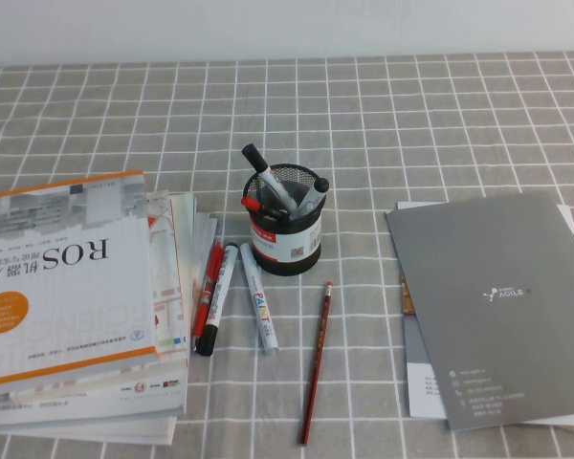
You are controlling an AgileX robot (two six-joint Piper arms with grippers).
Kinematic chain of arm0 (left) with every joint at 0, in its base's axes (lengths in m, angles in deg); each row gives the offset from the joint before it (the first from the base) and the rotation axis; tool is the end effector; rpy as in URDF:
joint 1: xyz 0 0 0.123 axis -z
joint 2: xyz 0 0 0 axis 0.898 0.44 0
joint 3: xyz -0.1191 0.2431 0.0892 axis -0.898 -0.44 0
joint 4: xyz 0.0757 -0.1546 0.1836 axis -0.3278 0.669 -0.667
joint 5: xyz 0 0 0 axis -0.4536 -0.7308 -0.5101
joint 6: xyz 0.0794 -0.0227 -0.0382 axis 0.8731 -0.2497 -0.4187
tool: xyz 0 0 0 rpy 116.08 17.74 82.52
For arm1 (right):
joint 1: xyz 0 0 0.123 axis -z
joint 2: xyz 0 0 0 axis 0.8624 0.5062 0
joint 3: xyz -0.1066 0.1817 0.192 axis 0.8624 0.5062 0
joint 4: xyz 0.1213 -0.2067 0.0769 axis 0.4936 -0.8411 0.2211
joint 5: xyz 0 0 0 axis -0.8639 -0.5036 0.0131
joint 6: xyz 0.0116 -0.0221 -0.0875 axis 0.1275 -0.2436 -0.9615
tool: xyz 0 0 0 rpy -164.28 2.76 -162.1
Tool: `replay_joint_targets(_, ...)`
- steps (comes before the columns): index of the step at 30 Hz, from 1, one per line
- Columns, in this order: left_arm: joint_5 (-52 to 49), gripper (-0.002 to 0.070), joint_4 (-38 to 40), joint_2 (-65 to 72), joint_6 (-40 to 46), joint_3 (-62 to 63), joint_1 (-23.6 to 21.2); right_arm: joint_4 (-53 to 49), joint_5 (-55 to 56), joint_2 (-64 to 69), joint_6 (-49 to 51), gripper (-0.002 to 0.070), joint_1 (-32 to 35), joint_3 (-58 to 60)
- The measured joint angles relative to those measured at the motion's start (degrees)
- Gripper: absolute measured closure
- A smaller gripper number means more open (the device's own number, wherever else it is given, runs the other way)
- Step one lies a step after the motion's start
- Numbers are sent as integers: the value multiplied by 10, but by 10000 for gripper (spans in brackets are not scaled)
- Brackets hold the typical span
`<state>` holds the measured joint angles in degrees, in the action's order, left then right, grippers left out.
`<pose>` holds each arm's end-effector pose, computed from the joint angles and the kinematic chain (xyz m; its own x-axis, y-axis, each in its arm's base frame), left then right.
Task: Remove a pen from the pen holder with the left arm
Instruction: 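Take a marker out of the pen holder and lay it on the table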
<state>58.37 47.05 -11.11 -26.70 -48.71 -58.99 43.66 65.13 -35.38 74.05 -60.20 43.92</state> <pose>0.0520 -0.0068 0.1716 -0.2838 0.1284 -0.9502 0.1392 0.9860 0.0916 0.0514 0.0235 0.1797 -0.3217 0.5881 -0.7421 -0.0758 0.7652 0.6393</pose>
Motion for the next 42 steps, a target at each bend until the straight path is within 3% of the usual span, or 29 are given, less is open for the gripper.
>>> replay_joint_targets(19, 23, 680, 6, 0, -15, 0, 0, 0, 0, 0, 0, 689, 0, 0)
replay_joint_targets(22, 65, 680, 38, 0, -59, 0, 0, 0, 0, 0, 0, 689, 0, 0)
replay_joint_targets(29, 175, 680, 196, 0, -227, 0, 0, 0, 0, 0, 0, 689, 0, 0)
replay_joint_targets(38, 252, 680, 232, 0, -267, 0, 0, 0, 0, 0, 0, 689, 0, 0)
replay_joint_targets(42, 199, 680, 224, 0, -262, 10, 0, 0, 0, 0, 0, 689, 0, 0)
